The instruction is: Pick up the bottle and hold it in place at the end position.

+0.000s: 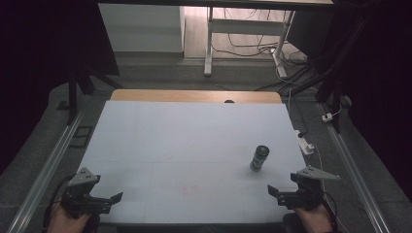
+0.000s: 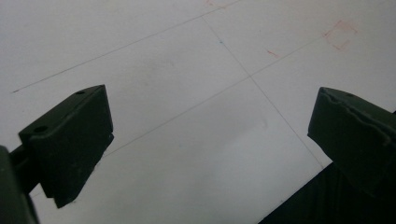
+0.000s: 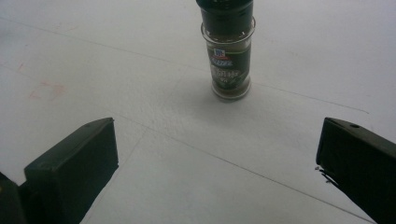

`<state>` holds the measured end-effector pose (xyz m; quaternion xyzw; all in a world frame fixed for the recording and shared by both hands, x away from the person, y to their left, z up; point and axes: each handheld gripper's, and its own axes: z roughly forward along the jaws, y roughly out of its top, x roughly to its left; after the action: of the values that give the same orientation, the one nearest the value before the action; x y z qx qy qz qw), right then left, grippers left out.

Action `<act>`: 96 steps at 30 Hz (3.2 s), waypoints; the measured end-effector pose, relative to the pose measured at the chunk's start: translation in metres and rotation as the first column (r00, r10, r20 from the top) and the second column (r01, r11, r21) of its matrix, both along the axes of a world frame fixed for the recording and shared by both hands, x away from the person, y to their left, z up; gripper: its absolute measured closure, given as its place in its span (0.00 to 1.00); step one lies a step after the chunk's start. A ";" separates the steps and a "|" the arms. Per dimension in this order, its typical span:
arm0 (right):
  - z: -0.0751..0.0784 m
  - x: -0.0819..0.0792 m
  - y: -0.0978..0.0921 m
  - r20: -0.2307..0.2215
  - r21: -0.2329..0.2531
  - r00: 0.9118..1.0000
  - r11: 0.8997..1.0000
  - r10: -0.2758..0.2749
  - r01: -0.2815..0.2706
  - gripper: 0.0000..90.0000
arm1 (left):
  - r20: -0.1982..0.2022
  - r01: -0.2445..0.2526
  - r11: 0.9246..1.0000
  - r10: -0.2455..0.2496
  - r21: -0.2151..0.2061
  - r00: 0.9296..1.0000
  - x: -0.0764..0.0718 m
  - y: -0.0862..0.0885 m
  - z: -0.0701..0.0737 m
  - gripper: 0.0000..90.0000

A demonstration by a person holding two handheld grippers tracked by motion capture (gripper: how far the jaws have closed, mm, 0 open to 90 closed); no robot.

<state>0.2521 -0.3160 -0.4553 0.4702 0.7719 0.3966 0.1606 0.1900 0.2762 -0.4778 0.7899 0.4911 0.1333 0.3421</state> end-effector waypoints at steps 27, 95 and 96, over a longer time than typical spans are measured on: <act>0.000 0.003 0.002 -0.021 0.004 0.998 0.998 0.055 -0.055 0.00 | -0.009 -0.004 1.000 0.004 0.016 1.000 0.000 -0.002 0.000 0.01; -0.039 0.107 0.025 -0.011 -0.112 0.974 0.968 0.227 -0.226 0.31 | -0.019 -0.013 1.000 0.013 0.015 1.000 0.001 -0.001 -0.001 0.00; -0.038 0.107 0.025 -0.008 -0.116 0.972 0.965 0.236 -0.236 0.35 | -0.019 -0.012 1.000 0.013 0.015 1.000 0.001 -0.001 -0.001 0.00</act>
<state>0.3590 -0.2906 -0.4936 0.3634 0.8437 0.3688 0.1418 0.1912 0.2749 -0.4789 0.7906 0.4983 0.1316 0.3306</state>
